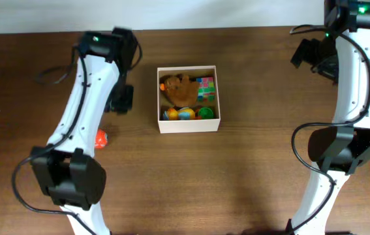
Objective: Pack container
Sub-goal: 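Move the left gripper down onto the red-and-grey ball, then grasp the red ball with the left gripper and lift it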
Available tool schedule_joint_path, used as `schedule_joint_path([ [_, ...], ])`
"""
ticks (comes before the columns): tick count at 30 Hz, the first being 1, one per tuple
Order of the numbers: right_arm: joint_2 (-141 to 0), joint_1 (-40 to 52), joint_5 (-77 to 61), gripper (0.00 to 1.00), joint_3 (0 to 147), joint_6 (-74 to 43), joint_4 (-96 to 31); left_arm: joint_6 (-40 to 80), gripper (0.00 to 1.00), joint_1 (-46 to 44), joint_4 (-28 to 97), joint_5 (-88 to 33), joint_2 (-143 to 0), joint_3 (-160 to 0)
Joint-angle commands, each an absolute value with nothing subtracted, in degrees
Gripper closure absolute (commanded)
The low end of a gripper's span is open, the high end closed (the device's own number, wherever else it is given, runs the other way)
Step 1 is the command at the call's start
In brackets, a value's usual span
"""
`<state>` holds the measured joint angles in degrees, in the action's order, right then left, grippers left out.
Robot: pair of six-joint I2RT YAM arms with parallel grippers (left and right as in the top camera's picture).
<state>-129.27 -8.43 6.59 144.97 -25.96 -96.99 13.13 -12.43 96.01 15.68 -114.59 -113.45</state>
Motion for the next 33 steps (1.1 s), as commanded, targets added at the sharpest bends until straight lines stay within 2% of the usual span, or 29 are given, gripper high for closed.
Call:
schedule_joint_path([
  [1,-127.8,-8.3,6.9,0.01,145.3,-26.4,-97.3,18.5,0.58,-10.4,93.7,19.1,-113.4,-106.8],
  [4,-127.8,-8.3,6.9,0.01,145.3,-26.4,-97.3,18.4,0.51,-9.1,89.8,17.8,-112.5,-100.9],
  [5,-127.8,-8.3,6.9,0.01,145.3,-26.4,-97.3,18.2,0.44,-8.7,88.8,17.8,-112.5,-99.0],
  [6,-127.8,-8.3,6.9,0.01,145.3,-26.4,-97.3,16.9,0.44,-8.3,87.5,17.8,-112.5,-97.3],
  [11,-127.8,-8.3,6.9,0.01,145.3,-26.4,-97.3,14.0,0.19,-6.0,81.7,16.3,-112.5,-91.4],
  [15,-127.8,-8.3,6.9,0.01,145.3,-26.4,-97.3,10.0,0.13,-4.3,77.7,13.4,-112.5,-89.1],
  [16,-127.8,-8.3,6.9,0.01,145.3,-26.4,-97.3,9.3,0.08,-3.9,76.9,13.3,-112.5,-88.5],
  [24,-127.8,-8.3,6.9,0.01,145.3,-26.4,-97.3,9.3,0.01,-0.9,72.8,12.6,-112.5,-85.9],
  [33,-127.8,-8.3,6.9,0.01,145.3,-26.4,-97.3,9.3,0.04,-0.8,64.8,7.8,-112.5,-80.6],
])
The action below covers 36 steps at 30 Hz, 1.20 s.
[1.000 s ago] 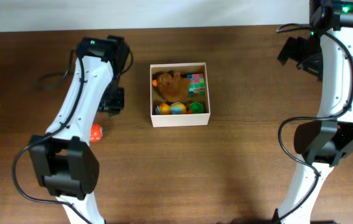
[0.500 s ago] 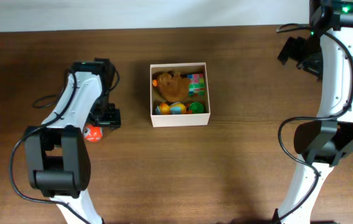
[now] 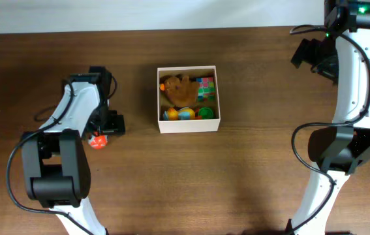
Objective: Pack container
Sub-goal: 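Grasp the red ball with the left gripper and lift it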
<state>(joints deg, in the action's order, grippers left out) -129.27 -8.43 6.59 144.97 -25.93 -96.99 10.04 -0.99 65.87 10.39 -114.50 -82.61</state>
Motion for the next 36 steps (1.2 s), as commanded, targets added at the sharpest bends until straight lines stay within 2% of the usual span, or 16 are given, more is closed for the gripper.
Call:
schedule_joint_path([
  [1,-127.8,-8.3,6.9,0.01,145.3,-26.4,-97.3,9.3,0.05,-0.8,64.1,7.9,-112.5,-79.9],
  [4,-127.8,-8.3,6.9,0.01,145.3,-26.4,-97.3,9.4,0.11,-0.8,62.1,7.7,-112.5,-77.7],
  [6,-127.8,-8.3,6.9,0.01,145.3,-26.4,-97.3,9.4,0.11,-0.8,61.0,7.7,-112.5,-76.5],
  [8,-127.8,-8.3,6.9,0.01,145.3,-26.4,-97.3,9.4,0.19,-0.7,59.9,7.7,-112.5,-75.5],
  [12,-127.8,-8.3,6.9,0.01,145.3,-26.4,-97.3,9.4,0.25,-0.6,58.8,7.7,-112.5,-74.8],
  [17,-127.8,-8.3,6.9,0.01,145.3,-26.4,-97.3,9.4,0.49,-0.6,57.8,7.7,-112.5,-74.8],
  [19,-127.8,-8.3,6.9,0.01,145.3,-26.4,-97.3,9.6,0.54,-0.6,57.5,7.6,-112.5,-74.8],
  [36,-127.8,-8.3,6.9,0.01,145.3,-26.4,-97.3,9.5,0.59,-0.6,59.2,2.3,-112.5,-80.3],
])
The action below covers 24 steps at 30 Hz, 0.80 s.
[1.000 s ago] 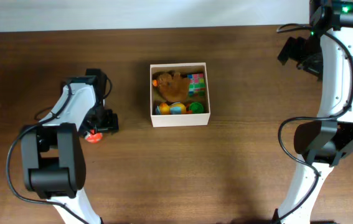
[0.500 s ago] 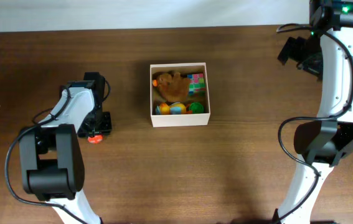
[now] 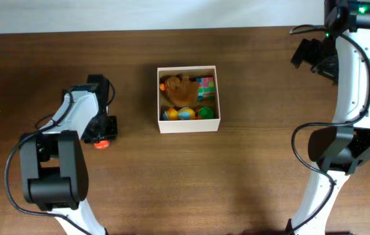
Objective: Pack container
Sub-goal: 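Grasp the red ball with the left gripper and lift it, then carry the red ball right and lower it into the box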
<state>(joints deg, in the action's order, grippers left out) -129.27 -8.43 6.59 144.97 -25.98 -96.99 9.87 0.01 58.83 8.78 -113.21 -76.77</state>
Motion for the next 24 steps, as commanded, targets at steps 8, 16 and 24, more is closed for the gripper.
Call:
schedule_joint_path([
  [8,-127.8,-8.3,6.9,0.01,145.3,-26.4,-97.3,9.2,0.59,-0.6,66.6,0.8,-112.5,-90.8],
  [16,-127.8,-8.3,6.9,0.01,145.3,-26.4,-97.3,0.0,0.59,-0.8,72.3,-17.0,-112.4,-104.5],
  [24,-127.8,-8.3,6.9,0.01,145.3,-26.4,-97.3,-9.7,0.58,-2.4,72.2,-43.5,-112.4,-111.3],
])
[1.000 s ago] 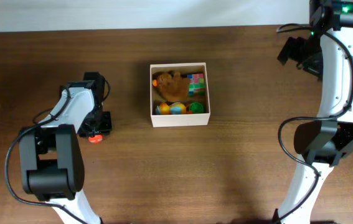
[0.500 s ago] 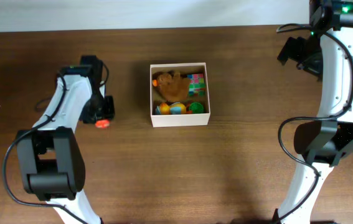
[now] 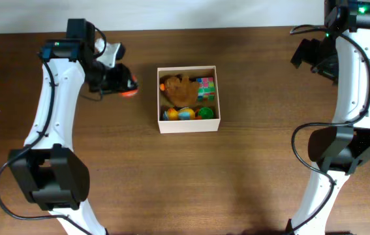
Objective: Pack container
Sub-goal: 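Carry the red ball right and lower it into the box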
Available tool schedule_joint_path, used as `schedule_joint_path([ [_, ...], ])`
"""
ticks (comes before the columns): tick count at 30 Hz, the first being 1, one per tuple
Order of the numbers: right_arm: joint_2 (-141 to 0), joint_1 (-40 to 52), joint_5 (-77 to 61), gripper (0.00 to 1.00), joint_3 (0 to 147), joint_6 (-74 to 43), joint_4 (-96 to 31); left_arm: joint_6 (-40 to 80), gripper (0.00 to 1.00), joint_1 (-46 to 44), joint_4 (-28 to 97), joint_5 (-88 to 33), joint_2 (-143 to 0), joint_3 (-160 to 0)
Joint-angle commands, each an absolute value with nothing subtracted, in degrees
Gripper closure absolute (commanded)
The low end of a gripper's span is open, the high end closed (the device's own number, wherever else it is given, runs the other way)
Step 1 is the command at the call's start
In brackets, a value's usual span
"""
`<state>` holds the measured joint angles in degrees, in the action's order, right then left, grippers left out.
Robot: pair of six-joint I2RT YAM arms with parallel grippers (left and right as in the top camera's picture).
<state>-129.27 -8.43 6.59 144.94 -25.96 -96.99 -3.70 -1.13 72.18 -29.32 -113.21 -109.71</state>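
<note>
A white square box (image 3: 188, 124) stands mid-table in the overhead view, holding a brown plush toy (image 3: 182, 90), a multicoloured cube (image 3: 205, 87) and small coloured balls (image 3: 186, 113). My left gripper (image 3: 124, 87) hangs just left of the box's upper left corner, shut on a small orange-red toy (image 3: 129, 92). My right gripper (image 3: 307, 53) is far off at the table's upper right; its fingers cannot be made out.
Dark cables (image 3: 93, 96) trail under the left arm near the gripper. The right arm's base (image 3: 341, 153) stands at the table's right side, the left arm's base (image 3: 51, 183) at the lower left.
The left gripper was down over the orange-red toy on the table at lower left. It now holds that toy raised, up and to the right, close to the box. The right arm is unmoved.
The orange-red toy first lay on the table beside the left arm, whose gripper was near the box. The gripper then stood next to the toy, then over it. Now the toy is off the table in that gripper, beside the box's left wall.
</note>
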Motion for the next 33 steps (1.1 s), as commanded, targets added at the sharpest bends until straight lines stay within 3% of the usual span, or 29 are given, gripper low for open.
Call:
schedule_joint_path([
  [1,-127.8,-8.3,6.9,0.01,145.3,-26.4,-97.3,-10.9,0.57,-3.2,72.2,-45.5,-112.4,-111.4],
  [14,-127.8,-8.3,6.9,0.01,145.3,-26.4,-97.3,-19.7,0.57,-17.4,71.8,-48.2,-112.4,-111.4],
  [17,-127.8,-8.3,6.9,0.01,145.3,-26.4,-97.3,-19.8,0.57,-19.9,70.8,-43.8,-112.4,-111.4],
  [25,-127.8,-8.3,6.9,0.01,145.3,-26.4,-97.3,-19.8,0.57,-22.9,66.9,-34.5,-113.1,-110.4],
  [33,-127.8,-8.3,6.9,0.01,145.3,-26.4,-97.3,-19.8,0.57,-22.9,61.5,-34.1,-117.5,-109.5],
])
